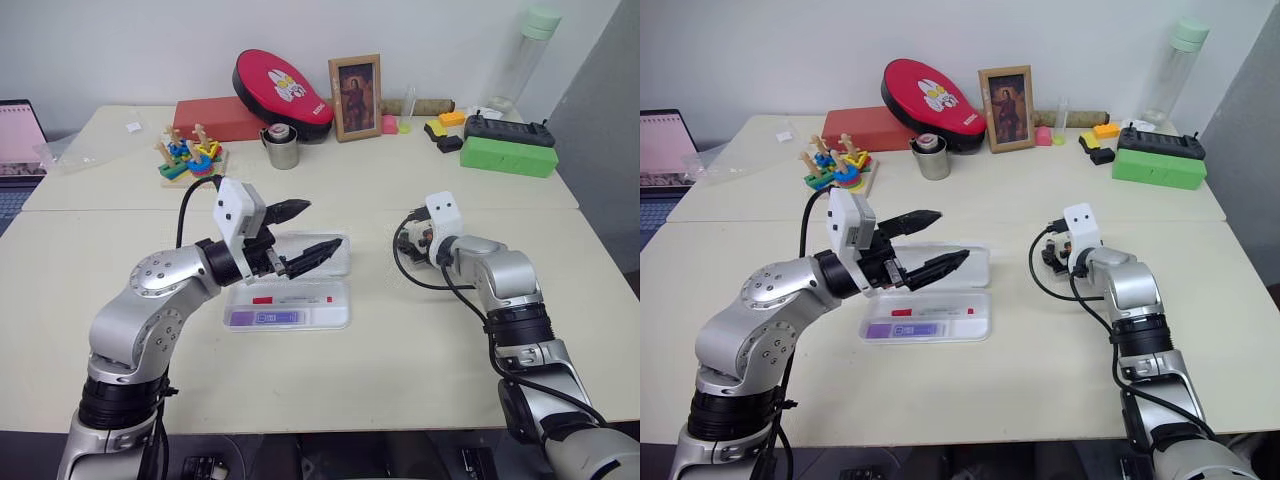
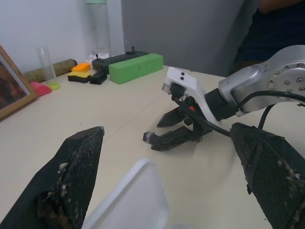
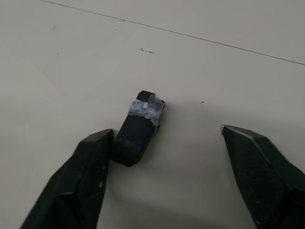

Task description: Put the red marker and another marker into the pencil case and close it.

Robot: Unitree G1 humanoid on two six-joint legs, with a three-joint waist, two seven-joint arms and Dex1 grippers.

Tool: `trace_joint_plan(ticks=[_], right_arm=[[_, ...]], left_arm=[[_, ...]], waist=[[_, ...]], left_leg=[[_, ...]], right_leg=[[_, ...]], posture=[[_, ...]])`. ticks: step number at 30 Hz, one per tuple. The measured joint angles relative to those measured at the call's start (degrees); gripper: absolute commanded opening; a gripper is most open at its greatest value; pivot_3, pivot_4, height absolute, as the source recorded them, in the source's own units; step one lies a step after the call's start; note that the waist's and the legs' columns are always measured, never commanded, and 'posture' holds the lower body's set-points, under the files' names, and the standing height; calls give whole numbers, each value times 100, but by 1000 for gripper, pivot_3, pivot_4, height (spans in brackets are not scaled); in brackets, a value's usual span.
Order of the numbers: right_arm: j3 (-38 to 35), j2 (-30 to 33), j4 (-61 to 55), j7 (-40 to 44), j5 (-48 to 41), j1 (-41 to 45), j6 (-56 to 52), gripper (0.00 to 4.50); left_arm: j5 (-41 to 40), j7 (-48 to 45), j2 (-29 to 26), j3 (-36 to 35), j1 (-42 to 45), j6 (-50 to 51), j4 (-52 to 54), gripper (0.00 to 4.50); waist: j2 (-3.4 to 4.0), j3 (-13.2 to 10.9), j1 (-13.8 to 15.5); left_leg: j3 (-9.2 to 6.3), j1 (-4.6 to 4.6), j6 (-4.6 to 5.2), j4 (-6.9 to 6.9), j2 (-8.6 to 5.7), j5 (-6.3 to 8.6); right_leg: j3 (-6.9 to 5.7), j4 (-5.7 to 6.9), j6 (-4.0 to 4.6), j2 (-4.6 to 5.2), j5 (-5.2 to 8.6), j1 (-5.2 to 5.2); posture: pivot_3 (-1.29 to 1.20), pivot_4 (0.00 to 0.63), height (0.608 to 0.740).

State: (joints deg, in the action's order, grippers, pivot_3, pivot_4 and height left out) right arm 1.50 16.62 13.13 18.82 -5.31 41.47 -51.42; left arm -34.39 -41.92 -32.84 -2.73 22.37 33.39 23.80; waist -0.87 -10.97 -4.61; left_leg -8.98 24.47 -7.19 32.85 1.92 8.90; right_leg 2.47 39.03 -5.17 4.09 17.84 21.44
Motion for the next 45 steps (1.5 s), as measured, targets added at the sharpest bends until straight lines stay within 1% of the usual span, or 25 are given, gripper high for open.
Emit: trace_joint_plan(ticks=[3,8,10,11,14,16,19,22,24,27,30,34,37,40,43,45], right_arm=[[43,-4,-1,-8,-5,-1,25,1997],[94,-3,-63,1,-26,-34,29,767],[94,-3,-82,1,-43,-40,27,345],[94,1,-105,1,-42,-50,23,242],[165,91,-200,101,-39,-139,161,242],[300,335,-428,503,-88,-297,311,242],[463,1189,-1095,1620,-364,-601,604,242],[488,2167,-1913,2929,-776,-1006,1032,242],[611,2456,-2309,3519,-983,-1191,1126,242],[1160,2427,-2720,3924,-1070,-1193,1126,242],[1652,2057,-3013,3987,-1123,-1142,1069,242],[2261,1528,-3014,3788,-913,-917,1033,242],[2479,1386,-2809,3639,-693,-802,1019,242],[2734,1222,-2619,3558,-475,-754,1036,242],[2814,1217,-2539,3516,-360,-754,1056,242],[2813,1233,-2534,3518,-289,-754,1071,949]], left_arm=[[29,-11,0,0,7,-15,-38,4500],[63,-19,0,2,52,-32,-162,4500],[65,-18,5,2,64,-39,-167,4500],[65,-18,14,2,69,-40,-167,4500],[65,-28,32,6,72,-45,-167,4500],[75,-107,-15,5,55,-98,-167,4500],[58,-378,-401,-95,-168,-119,-142,4500],[41,-805,-932,-285,-618,-122,-49,4500],[29,-1106,-1186,-345,-862,-142,47,4500],[32,-1610,-1608,-439,-1220,-288,74,4500],[32,-1838,-1758,-584,-1324,-387,23,4500],[19,-1967,-1800,-770,-1316,-450,-28,4500],[-58,-1987,-1800,-843,-1305,-440,-29,4500],[-75,-1966,-1798,-849,-1307,-403,-7,4500],[-79,-1926,-1798,-849,-1325,-386,39,4500],[-84,-1887,-1798,-849,-1328,-381,43,4500]], waist=[[0,0,-1],[0,0,0],[0,0,4],[0,0,4],[0,0,4],[2,-2,4],[6,-4,3],[7,-5,3],[7,-5,-26],[8,-5,-44],[6,-5,-2],[3,-3,55],[3,-3,121],[4,-3,132],[4,-3,135],[3,-3,135]], left_leg=[[0,0,0,0,0,0],[0,0,0,0,0,0],[-1,0,0,0,0,0],[-1,0,0,0,0,0],[-1,0,0,0,0,0],[0,1,0,-1,0,0],[0,2,1,-4,0,1],[0,2,2,-8,0,1],[1,-3,2,-5,0,1],[2,-8,2,-6,1,1],[1,-7,1,-1,0,1],[1,-6,1,-1,0,1],[0,-6,1,-3,0,1],[-1,-5,1,-5,0,1],[0,-5,1,-4,0,1],[-1,-5,1,-4,0,1]], right_leg=[[0,0,0,0,0,-1],[-1,0,0,0,0,-2],[-1,0,0,0,0,-2],[-1,0,0,0,0,-1],[-1,-2,-1,0,0,-1],[-1,-4,-1,0,0,0],[-1,-7,-2,0,1,2],[-2,-10,-2,0,3,0],[2,-8,-2,0,4,-1],[4,-4,-6,0,7,-1],[3,-4,-27,0,16,-4],[2,-6,-27,0,15,-4],[0,-7,-4,0,2,-3],[0,-7,-4,0,3,-2],[0,-7,-4,0,2,-2],[0,-6,-4,0,3,-2]], posture=[[0,150,740],[0,150,740],[0,150,740],[0,150,740],[0,150,740],[0,150,740],[0,150,740],[0,150,740],[0,150,740],[0,150,740],[0,150,740],[0,150,740],[0,150,740],[0,150,740],[0,150,740],[0,150,740]])
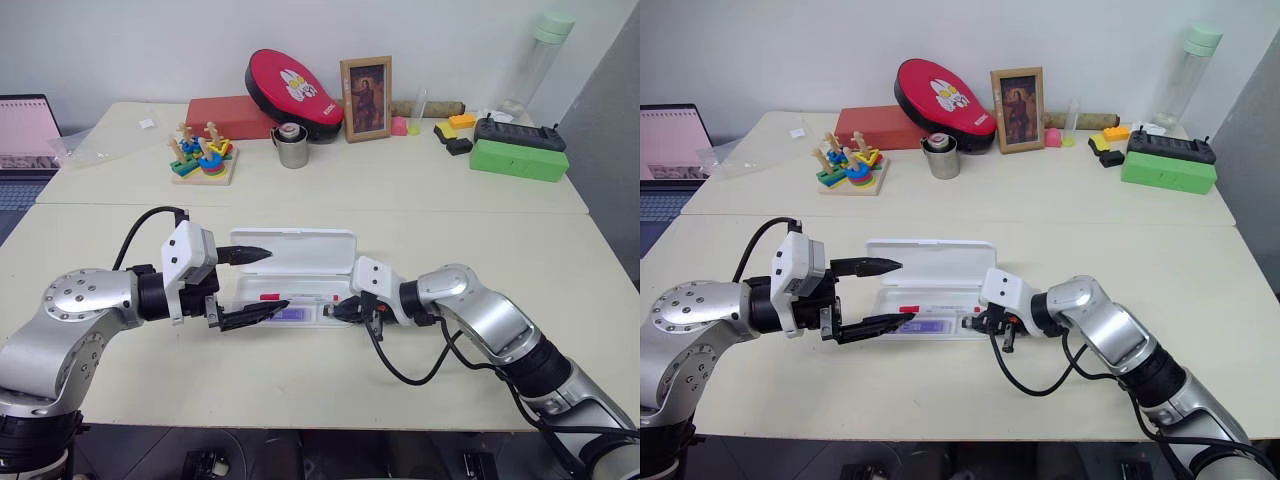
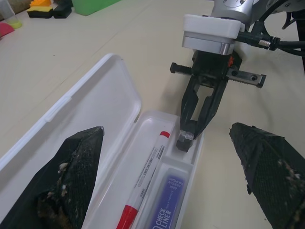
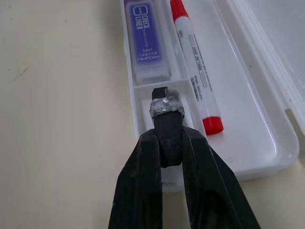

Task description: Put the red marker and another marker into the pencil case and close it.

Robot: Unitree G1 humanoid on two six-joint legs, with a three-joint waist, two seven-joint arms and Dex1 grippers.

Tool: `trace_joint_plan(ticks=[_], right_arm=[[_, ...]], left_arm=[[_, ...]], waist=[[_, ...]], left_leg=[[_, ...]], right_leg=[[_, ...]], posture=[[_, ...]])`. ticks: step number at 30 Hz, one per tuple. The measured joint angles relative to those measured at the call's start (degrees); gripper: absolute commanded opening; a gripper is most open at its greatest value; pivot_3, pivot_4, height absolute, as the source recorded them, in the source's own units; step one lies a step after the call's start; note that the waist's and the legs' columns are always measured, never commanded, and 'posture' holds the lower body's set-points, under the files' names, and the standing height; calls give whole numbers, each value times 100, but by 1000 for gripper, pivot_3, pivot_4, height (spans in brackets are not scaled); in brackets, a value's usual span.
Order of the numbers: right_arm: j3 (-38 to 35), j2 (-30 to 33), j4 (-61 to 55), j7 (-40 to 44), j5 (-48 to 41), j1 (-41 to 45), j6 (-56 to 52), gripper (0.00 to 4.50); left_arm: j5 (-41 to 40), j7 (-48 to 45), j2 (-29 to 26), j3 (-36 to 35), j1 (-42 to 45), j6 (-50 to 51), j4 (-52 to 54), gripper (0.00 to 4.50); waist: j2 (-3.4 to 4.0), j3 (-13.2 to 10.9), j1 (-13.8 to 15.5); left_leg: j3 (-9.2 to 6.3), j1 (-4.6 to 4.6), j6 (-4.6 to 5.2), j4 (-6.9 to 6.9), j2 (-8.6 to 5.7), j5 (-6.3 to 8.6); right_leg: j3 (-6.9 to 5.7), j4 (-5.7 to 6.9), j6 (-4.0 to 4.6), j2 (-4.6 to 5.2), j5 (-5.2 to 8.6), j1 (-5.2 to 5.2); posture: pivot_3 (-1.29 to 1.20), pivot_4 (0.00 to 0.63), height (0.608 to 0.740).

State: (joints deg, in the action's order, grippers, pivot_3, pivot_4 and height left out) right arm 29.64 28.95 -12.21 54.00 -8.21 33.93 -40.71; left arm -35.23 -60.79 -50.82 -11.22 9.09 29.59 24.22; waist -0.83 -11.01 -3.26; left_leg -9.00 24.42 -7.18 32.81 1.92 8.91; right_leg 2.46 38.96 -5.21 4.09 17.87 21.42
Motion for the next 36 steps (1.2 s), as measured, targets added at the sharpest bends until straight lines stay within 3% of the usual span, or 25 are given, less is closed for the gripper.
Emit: trace_joint_plan(ticks=[15,21,23,28,33,36], right_arm=[[-521,-279,45,108,-342,171,36,4470],[-1426,-788,-77,170,-1317,683,-187,4470],[-1701,-1023,121,-51,-1412,1093,-220,4111],[-2156,-1594,1949,-1191,-1037,2385,-174,3080],[-1887,-1858,3317,-1694,-415,2681,119,1971],[-1655,-1893,3514,-1623,-240,2681,227,1140]], left_arm=[[-85,263,56,-74,-21,36,25,4500],[-371,638,223,-501,-147,233,168,4500],[-525,812,323,-676,-176,306,233,4500],[-914,1466,579,-1344,-336,564,344,4500],[-1162,1918,633,-1658,-476,733,522,4500],[-1298,2019,640,-1758,-616,767,649,4500]], waist=[[0,0,0],[1,-1,-28],[1,0,-24],[0,0,-43],[-2,1,-3],[-1,1,-14]], left_leg=[[0,0,0,0,0,0],[0,-1,0,0,0,0],[-1,-3,0,1,0,0],[-1,-5,-1,-1,0,-1],[0,2,0,-5,0,0],[0,3,0,-6,0,0]], right_leg=[[0,1,1,0,0,0],[0,5,1,0,-1,0],[0,6,1,0,-1,-2],[1,7,3,0,-2,0],[0,3,4,0,-2,5],[0,4,4,0,-2,9]], posture=[[0,150,740],[0,150,740],[0,150,740],[0,150,740],[0,150,740],[0,150,740]])
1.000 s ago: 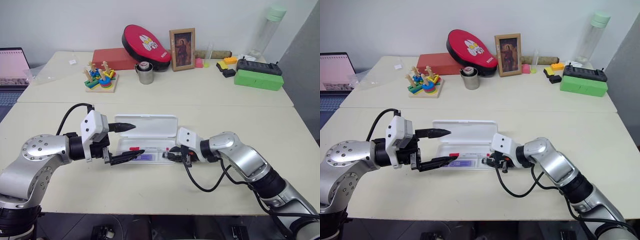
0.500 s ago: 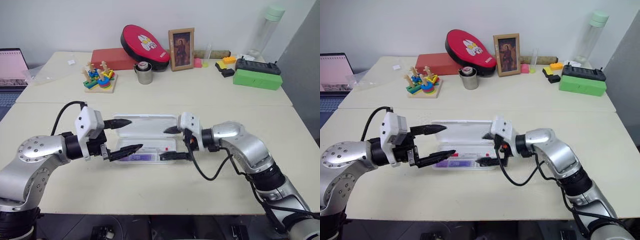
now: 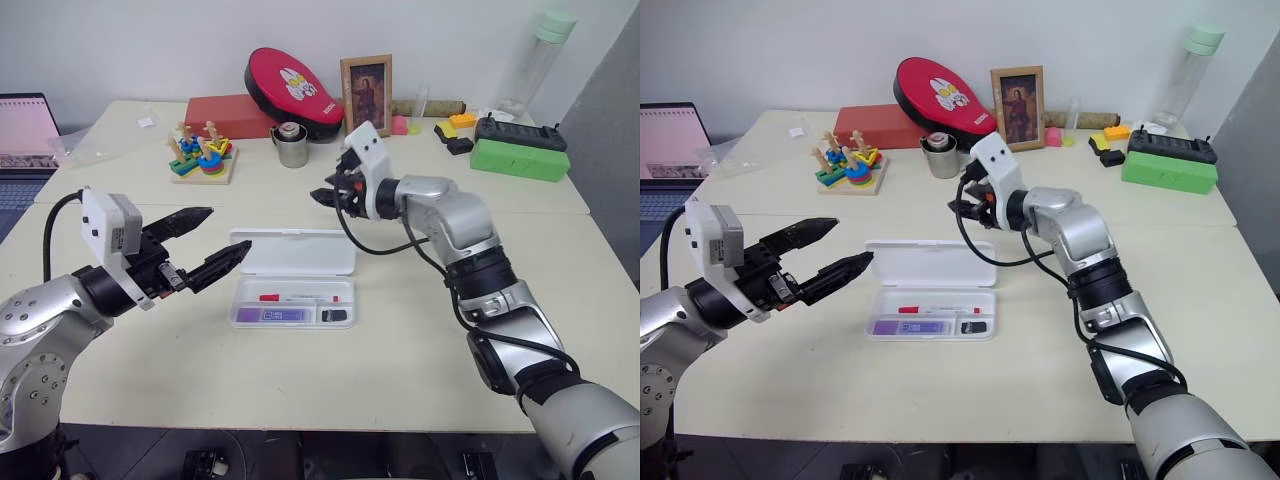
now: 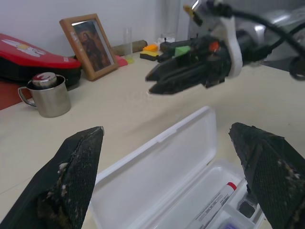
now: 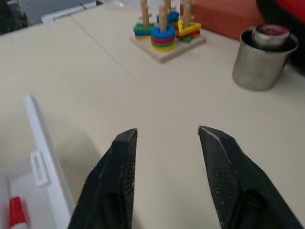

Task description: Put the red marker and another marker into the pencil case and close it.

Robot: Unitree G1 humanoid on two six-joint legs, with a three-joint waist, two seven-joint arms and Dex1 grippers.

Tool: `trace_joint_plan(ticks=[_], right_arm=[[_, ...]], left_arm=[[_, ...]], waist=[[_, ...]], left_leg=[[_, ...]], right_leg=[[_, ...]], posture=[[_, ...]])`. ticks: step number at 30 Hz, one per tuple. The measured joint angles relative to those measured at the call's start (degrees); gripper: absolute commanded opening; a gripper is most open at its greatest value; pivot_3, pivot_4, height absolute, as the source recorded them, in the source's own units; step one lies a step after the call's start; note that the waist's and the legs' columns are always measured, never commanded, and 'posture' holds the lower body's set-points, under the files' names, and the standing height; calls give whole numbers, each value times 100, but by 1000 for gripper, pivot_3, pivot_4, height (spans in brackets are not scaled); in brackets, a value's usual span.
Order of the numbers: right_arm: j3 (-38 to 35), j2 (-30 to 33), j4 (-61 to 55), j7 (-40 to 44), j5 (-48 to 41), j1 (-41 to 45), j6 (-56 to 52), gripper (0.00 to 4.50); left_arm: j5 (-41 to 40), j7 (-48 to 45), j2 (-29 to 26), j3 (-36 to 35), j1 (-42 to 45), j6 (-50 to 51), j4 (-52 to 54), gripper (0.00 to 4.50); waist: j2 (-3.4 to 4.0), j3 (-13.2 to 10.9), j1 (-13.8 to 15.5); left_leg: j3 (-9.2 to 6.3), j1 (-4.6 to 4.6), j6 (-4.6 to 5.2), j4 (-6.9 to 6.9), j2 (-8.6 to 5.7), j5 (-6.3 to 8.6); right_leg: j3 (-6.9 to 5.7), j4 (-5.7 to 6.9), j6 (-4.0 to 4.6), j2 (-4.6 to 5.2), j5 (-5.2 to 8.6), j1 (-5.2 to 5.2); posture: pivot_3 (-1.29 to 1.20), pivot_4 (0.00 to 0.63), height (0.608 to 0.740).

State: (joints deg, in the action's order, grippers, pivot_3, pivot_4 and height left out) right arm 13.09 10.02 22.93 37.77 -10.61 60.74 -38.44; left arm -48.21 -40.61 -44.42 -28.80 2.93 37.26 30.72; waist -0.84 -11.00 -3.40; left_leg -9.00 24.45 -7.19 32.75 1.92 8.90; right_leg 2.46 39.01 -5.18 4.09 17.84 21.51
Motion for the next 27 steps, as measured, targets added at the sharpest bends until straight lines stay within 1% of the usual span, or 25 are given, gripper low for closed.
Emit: trace_joint_plan(ticks=[3,5,8,13,17,20,24,27], right_arm=[[289,47,-90,323,98,-29,44,325],[426,65,-219,493,109,-114,47,29],[587,146,-477,755,108,-246,42,29],[844,348,-1106,1173,97,-411,-84,29],[1101,610,-1758,1636,51,-778,18,29],[1542,982,-2287,2081,58,-1244,92,29],[2211,1295,-2448,2313,480,-1504,283,29],[2310,1267,-2415,2291,720,-1510,512,29]], left_arm=[[-104,-3,-52,-105,-139,13,91,4500],[-144,-4,-75,-188,-191,25,104,4500],[-245,-5,-152,-361,-269,81,112,4500],[-336,-47,-245,-426,-311,108,126,4500],[-370,-177,-370,-428,-377,132,142,4500],[-440,-397,-544,-426,-535,217,252,4500],[-445,-496,-563,-417,-533,220,278,4500],[-449,-505,-574,-404,-461,223,277,4500]], waist=[[1,-1,-2],[1,-1,-2],[2,-1,-2],[1,0,1],[0,0,1],[0,0,3],[0,0,4],[-4,3,-8]], left_leg=[[-1,-1,0,-1,0,0],[0,0,0,0,0,0],[-1,-1,0,0,0,0],[-1,-1,0,0,0,0],[-1,-3,0,0,0,0],[0,-2,0,0,0,0],[0,-3,0,0,0,0],[0,-14,0,1,0,0]], right_leg=[[-1,3,0,0,0,1],[-1,3,0,0,0,0],[-1,3,0,0,0,0],[-2,2,0,0,0,-1],[-1,0,0,0,0,-3],[0,-1,0,0,1,-2],[-1,-1,0,0,1,-2],[1,-1,-1,0,2,-11]], posture=[[0,150,740],[0,150,740],[0,150,740],[0,150,740],[0,150,740],[0,150,740],[0,150,740],[0,150,740]])
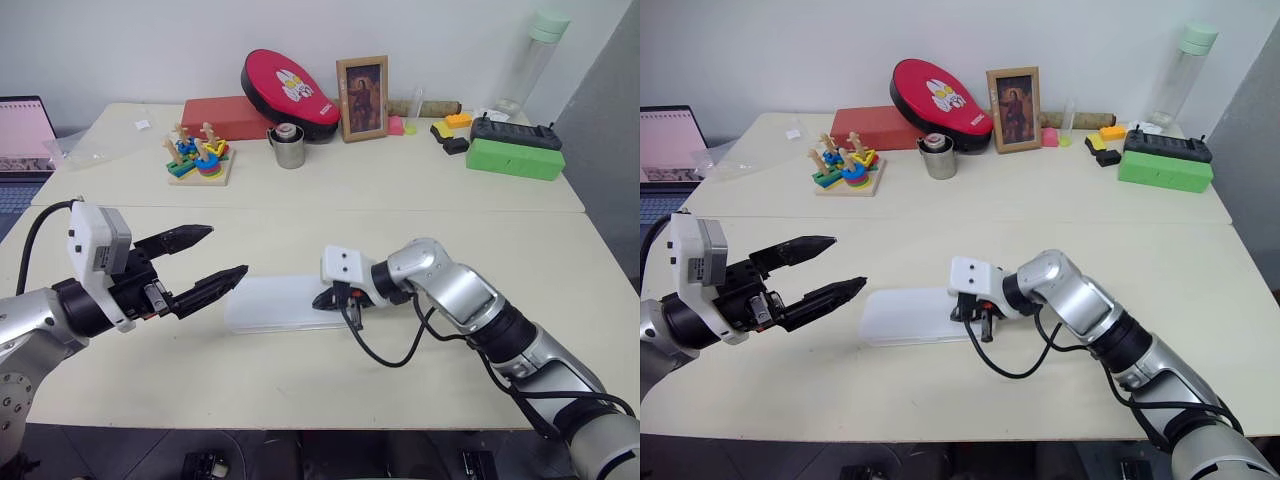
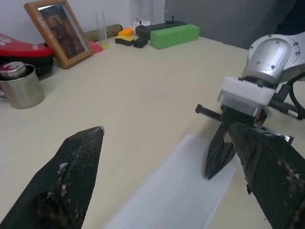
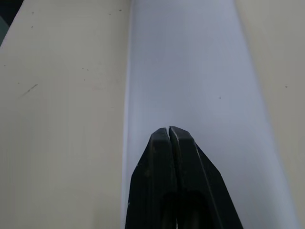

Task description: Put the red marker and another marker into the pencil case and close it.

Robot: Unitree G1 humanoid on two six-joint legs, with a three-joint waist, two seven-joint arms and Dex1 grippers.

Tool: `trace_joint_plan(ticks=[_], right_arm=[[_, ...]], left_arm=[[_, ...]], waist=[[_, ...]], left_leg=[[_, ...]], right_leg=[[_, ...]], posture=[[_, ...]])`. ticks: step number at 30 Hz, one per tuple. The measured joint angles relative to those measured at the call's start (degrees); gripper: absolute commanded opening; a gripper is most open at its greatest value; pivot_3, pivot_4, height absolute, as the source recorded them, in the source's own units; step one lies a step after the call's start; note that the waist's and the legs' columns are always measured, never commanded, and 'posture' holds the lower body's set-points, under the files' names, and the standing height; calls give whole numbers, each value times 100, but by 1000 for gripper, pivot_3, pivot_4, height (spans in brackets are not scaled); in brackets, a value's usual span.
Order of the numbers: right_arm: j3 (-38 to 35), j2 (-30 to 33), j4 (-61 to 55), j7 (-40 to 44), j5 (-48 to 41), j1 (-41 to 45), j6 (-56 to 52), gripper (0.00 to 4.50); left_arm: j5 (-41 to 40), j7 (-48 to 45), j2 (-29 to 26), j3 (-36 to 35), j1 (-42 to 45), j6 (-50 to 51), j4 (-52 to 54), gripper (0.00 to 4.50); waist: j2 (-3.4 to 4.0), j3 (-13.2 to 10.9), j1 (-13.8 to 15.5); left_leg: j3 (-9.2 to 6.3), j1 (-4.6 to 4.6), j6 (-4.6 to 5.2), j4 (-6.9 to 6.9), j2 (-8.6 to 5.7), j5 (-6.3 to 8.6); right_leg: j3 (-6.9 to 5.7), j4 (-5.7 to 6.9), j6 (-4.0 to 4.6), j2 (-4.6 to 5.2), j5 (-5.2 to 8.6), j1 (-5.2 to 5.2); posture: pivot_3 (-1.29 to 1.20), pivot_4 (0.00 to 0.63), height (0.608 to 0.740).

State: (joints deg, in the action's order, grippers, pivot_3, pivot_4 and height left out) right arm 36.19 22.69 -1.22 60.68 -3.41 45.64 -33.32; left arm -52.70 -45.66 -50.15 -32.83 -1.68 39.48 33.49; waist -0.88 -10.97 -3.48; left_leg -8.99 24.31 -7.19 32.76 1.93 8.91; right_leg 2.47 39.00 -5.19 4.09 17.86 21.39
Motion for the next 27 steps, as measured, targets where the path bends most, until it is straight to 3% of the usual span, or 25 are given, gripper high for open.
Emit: trace_joint_plan(ticks=[7,11,14,18,26,27], right_arm=[[-340,-146,150,-37,-126,-217,17,29],[-1169,-272,327,-233,-515,-318,58,782],[-1778,-44,287,-185,-881,-328,-49,1290],[-2361,317,102,-65,-1283,-357,-246,2287],[-2967,1083,698,-287,-1301,-571,-262,4471],[-3012,1147,785,-326,-1295,-621,-233,4494]], left_arm=[[0,-7,-4,117,2,16,2,4500],[-10,5,-4,118,2,26,5,4500],[-11,16,-4,140,0,30,10,4500],[17,239,-3,248,66,119,-37,4500],[1358,1239,-1,488,708,-119,-1898,4500],[1537,1251,0,519,732,-258,-2168,4500]], waist=[[-2,1,5],[0,-1,17],[0,-1,29],[1,-1,28],[2,-2,21],[2,-2,12]], left_leg=[[0,-19,0,0,0,0],[0,-10,0,0,0,0],[0,1,0,-1,0,0],[0,5,0,-1,0,0],[5,7,1,-1,0,0],[6,7,1,-1,0,0]], right_leg=[[1,1,0,0,1,-16],[1,-1,0,0,0,-10],[0,-4,1,0,0,-4],[0,-4,1,0,0,-2],[3,-7,1,0,1,4],[3,-6,1,0,1,5]], posture=[[0,150,740],[0,150,740],[0,150,740],[0,150,740],[0,150,740],[0,150,740]])
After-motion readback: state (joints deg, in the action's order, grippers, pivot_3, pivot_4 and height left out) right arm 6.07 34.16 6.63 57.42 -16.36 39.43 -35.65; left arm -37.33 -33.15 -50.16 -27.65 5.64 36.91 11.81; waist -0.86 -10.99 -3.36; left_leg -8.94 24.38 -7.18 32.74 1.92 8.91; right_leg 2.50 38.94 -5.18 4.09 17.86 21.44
